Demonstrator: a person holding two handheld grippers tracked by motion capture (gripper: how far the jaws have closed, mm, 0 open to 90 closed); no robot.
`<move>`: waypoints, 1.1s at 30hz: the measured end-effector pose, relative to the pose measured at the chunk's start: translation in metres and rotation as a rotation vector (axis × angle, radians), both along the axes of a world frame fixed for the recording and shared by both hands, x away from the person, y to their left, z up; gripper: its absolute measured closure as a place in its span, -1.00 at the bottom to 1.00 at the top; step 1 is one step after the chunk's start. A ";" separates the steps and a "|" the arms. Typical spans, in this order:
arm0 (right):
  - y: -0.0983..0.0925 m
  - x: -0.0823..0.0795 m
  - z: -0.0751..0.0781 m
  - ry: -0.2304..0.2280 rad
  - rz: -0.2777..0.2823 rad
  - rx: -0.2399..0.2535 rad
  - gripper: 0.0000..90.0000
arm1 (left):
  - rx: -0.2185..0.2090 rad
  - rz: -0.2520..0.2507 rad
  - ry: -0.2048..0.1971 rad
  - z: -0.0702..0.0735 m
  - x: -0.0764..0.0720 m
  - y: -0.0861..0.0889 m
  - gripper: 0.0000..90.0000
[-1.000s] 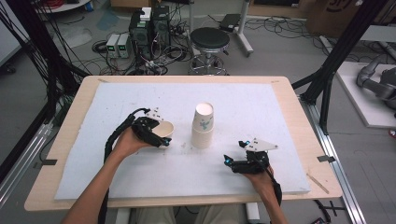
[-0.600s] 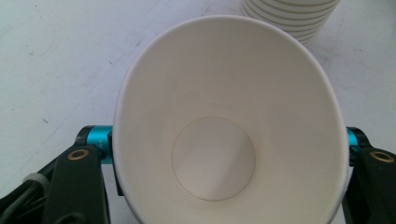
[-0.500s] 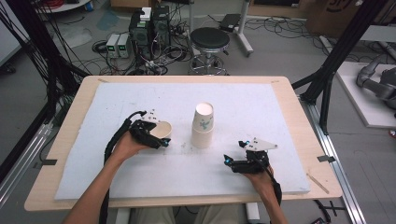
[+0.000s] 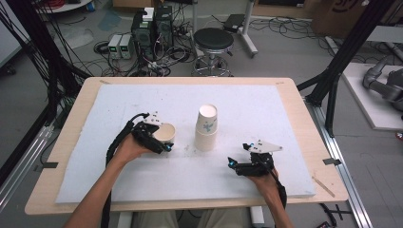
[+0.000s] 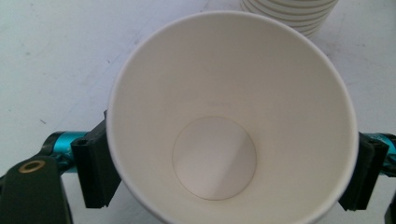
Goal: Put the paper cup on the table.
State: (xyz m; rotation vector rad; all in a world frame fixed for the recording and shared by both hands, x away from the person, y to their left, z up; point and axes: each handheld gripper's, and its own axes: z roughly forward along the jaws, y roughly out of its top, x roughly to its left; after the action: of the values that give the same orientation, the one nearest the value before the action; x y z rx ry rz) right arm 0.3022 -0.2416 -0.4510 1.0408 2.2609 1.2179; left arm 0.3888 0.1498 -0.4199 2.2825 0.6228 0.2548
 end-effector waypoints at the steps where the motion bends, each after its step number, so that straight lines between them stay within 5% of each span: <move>1: 0.000 0.000 0.000 -0.001 0.001 0.000 -0.61 | 0.002 -0.002 0.004 0.000 0.000 0.000 -0.69; 17: -0.001 -0.002 0.000 -0.018 -0.002 0.012 -0.61 | -0.045 0.016 -0.007 0.006 -0.019 0.020 -0.69; 33: -0.003 -0.003 0.000 -0.029 -0.001 0.026 -0.61 | -0.100 0.054 -0.078 0.000 -0.059 0.056 -0.70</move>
State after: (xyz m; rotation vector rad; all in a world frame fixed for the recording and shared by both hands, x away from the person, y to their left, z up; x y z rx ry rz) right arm 0.2991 -0.2443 -0.4509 1.0270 2.2274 1.2576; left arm 0.3299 0.2063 -0.4202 2.1516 0.6429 0.3293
